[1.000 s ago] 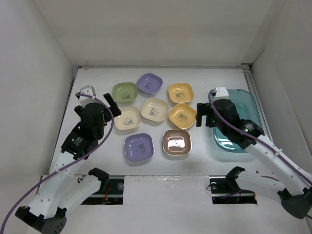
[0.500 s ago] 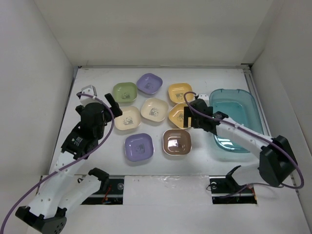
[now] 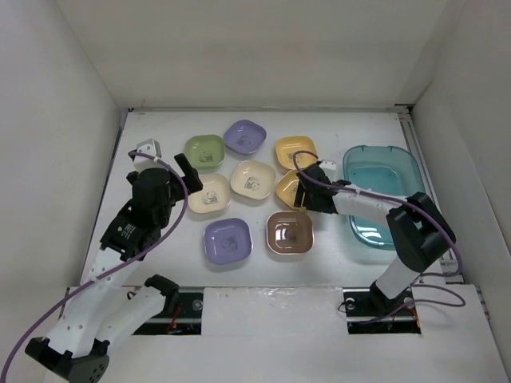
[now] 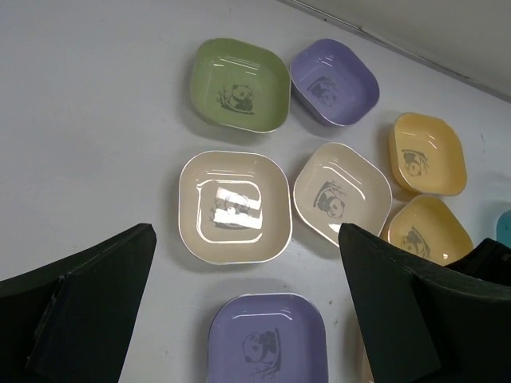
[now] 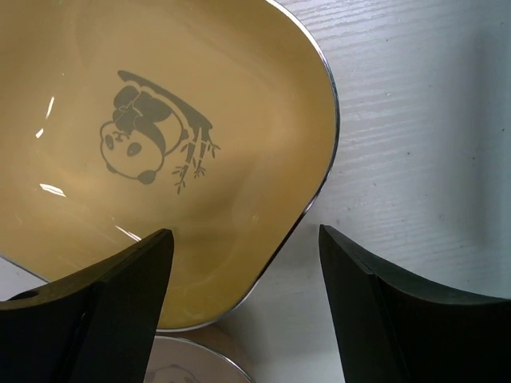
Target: Place the plates into the plastic bin on the countertop
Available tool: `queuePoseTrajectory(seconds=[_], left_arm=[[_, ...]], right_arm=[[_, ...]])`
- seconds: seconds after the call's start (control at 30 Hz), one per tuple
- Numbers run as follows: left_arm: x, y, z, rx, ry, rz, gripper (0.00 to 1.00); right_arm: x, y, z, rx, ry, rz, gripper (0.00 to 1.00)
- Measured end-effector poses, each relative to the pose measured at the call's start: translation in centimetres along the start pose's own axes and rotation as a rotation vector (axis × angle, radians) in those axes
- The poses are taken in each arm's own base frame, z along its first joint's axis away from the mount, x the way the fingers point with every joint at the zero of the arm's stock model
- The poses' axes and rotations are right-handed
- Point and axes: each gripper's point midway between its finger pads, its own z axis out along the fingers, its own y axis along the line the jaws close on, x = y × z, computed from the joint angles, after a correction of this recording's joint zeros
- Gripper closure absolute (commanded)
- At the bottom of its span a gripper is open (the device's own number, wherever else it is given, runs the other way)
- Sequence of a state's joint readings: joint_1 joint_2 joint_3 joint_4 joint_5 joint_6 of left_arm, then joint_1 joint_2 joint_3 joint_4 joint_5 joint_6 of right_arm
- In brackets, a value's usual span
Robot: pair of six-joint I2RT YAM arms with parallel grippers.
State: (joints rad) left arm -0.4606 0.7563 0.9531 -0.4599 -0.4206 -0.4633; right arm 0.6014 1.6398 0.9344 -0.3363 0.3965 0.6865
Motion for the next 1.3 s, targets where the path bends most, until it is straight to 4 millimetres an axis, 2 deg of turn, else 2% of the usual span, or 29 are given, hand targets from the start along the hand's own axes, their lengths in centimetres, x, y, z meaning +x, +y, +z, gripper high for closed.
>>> queuePoseTrajectory(seconds=[0.1,0.13,0.17,0.2,0.27,0.43,0.53,0.67,0.8,0.93,1.1,1.23,1.3], left_arm=[[0.1,-0.1,0.0,0.005,0.003,0.001,0.00],[0.0,-0.1,0.0,0.006,0.003,0.001,0.00],[0.1,-0.1,0.0,0.006,0.003,0.002,0.00],[0.1,-0.1,0.0,0.007,0.004,0.003,0.00],[0.1,-0.1,0.0,0.009,0.004,0.002,0.00],[0.0,-0.2,-0.2,0.017,0.002,0.000,0.00],[-0.1,-0.4,-0.2,0.024,0.000,-0.002,0.00],[-0.1,-0.4,-0.2,0.025,-0.001,0.004,0.00],[-0.1,-0.4,-0.2,0.025,-0.001,0.004,0.00],[-0.1,-0.4,-0.2,0.025,0.000,0.005,0.00],[0.1,-0.3,0.0,0.021,0.007,0.009,0.00],[0.2,-0.3,0.1,0.020,0.009,0.010,0.00],[0.2,-0.3,0.1,0.020,0.009,0.010,0.00]], right_arm=[[-0.4,0.1,0.5,0.001,-0.005,0.035,0.36],[-0.5,0.2,0.8,0.003,-0.005,0.045,0.53],[-0.6,0.1,1.1,0.005,-0.004,0.050,0.64],[-0.6,0.0,1.5,0.011,-0.001,0.059,0.68],[-1.3,0.5,1.9,-0.002,-0.016,0.091,0.68],[-1.9,0.9,2.2,-0.006,-0.021,0.115,0.81],[-2.2,1.3,2.2,-0.023,-0.026,0.149,1.00],[-3.4,2.2,1.9,-0.053,-0.044,0.185,1.00],[-3.4,1.9,1.8,-0.037,-0.036,0.188,1.00],[-4.0,1.4,0.4,-0.008,-0.035,0.171,1.00],[-5.8,0.7,-3.8,-0.005,-0.087,0.153,1.00],[-8.8,0.2,-9.1,-0.077,-0.198,0.186,1.00],[-10.9,-1.5,-11.3,-0.085,-0.265,0.235,1.00]])
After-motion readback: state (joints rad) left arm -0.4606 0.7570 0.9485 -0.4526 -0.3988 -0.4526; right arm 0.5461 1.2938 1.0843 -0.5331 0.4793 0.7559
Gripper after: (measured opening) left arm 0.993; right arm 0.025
